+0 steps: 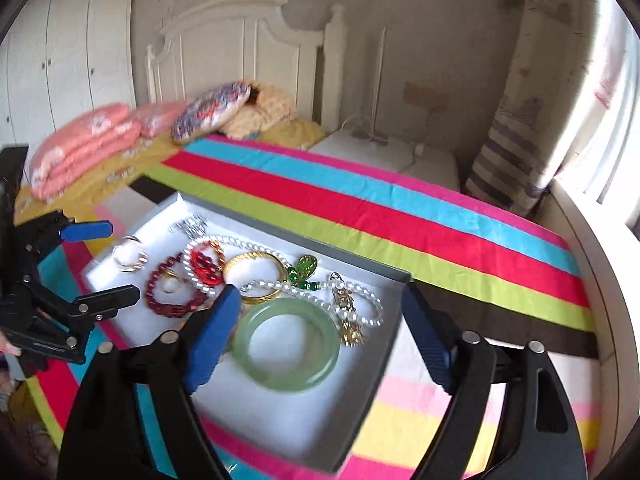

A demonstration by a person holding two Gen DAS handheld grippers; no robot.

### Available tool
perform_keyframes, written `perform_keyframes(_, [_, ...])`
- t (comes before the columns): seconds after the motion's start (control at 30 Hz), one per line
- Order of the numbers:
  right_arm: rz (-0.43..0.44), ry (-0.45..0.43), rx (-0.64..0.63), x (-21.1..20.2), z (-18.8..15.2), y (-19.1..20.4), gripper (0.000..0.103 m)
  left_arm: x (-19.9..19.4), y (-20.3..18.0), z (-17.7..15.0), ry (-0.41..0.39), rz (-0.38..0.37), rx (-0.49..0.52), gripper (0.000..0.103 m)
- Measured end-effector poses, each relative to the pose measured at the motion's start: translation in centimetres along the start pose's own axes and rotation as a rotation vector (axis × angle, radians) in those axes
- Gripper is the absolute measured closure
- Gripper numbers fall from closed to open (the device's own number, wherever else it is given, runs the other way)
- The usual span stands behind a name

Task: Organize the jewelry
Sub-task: 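Lower the pearl necklace into the tray with the right tool while the left tool releases the gold ring there, then grasp one pearl earring with the right tool while the left tool grasps the other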

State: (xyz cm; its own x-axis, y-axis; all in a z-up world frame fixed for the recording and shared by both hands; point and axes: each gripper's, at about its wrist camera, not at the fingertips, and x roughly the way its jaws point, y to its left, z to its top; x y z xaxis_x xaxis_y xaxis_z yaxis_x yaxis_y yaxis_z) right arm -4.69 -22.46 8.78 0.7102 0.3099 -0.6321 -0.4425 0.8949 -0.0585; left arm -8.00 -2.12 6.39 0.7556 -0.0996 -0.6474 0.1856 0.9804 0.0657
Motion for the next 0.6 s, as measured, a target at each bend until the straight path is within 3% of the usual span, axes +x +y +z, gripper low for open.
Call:
perform_keyframes(0.2, [0.015,-0.091,0.070,-5.5,-2.5,0.2,0.017,-3.6,0.1,-2.1,-0.077,0.007,-0.066,0.002])
perform_keyframes(0.6, [-0.027,-0.008,0.023,-7.1,-8.8,3.3,0.017,-4.6,-1.7,-5.6,-0.082,0.055,-0.016,0.002])
